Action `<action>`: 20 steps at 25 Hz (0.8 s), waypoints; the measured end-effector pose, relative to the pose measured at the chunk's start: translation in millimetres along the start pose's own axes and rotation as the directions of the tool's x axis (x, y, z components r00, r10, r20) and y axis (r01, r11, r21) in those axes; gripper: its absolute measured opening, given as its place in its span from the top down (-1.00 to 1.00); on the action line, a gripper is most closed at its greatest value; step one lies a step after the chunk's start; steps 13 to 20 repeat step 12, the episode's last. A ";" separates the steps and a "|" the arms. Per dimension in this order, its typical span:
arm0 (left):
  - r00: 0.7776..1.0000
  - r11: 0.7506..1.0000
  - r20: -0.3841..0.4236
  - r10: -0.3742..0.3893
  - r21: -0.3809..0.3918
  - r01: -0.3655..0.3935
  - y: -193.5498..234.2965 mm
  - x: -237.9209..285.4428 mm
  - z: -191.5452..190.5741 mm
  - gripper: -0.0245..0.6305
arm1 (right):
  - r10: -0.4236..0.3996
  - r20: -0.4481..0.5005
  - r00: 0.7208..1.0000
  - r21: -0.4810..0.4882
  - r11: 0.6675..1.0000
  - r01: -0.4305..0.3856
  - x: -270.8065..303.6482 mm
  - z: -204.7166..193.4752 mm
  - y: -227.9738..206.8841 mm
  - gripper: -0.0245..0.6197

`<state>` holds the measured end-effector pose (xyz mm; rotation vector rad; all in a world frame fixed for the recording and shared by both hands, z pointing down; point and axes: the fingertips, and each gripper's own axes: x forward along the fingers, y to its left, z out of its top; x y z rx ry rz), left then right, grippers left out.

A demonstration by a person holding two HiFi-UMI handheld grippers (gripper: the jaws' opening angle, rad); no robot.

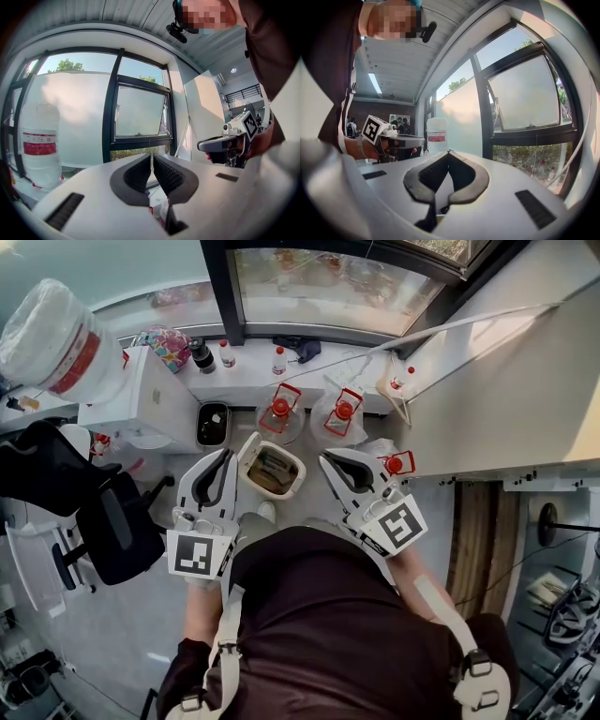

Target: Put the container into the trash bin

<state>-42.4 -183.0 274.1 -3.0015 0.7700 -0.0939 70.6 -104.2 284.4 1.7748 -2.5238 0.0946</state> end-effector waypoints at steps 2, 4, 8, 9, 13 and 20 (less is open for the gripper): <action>1.000 1.000 0.002 -0.010 -0.007 0.010 -0.1 -0.4 -1.3 0.89 | -0.006 -0.003 1.000 0.003 1.000 0.006 0.9 -0.6 0.5 0.88; 1.000 1.000 -0.001 -0.018 -0.011 0.018 -0.1 -0.7 -2.7 0.89 | -0.010 -0.006 1.000 0.005 1.000 0.010 2.1 -1.4 1.8 0.88; 1.000 1.000 -0.001 -0.026 -0.010 0.026 3.3 -0.4 -5.2 0.89 | -0.016 -0.009 1.000 0.007 1.000 0.016 6.1 -2.2 4.4 0.88; 1.000 0.999 -0.004 -0.028 -0.014 0.028 4.5 -0.2 -5.8 0.89 | -0.018 -0.010 1.000 0.008 1.000 0.018 7.6 -2.1 4.8 0.88; 0.999 0.999 -0.006 -0.032 -0.016 0.032 9.3 0.1 -6.7 0.89 | -0.021 -0.013 1.000 0.009 1.000 0.021 11.5 -1.9 5.9 0.88; 0.999 0.999 -0.006 -0.032 -0.016 0.032 9.3 0.1 -6.7 0.89 | -0.021 -0.013 1.000 0.009 1.000 0.021 11.5 -1.9 5.9 0.88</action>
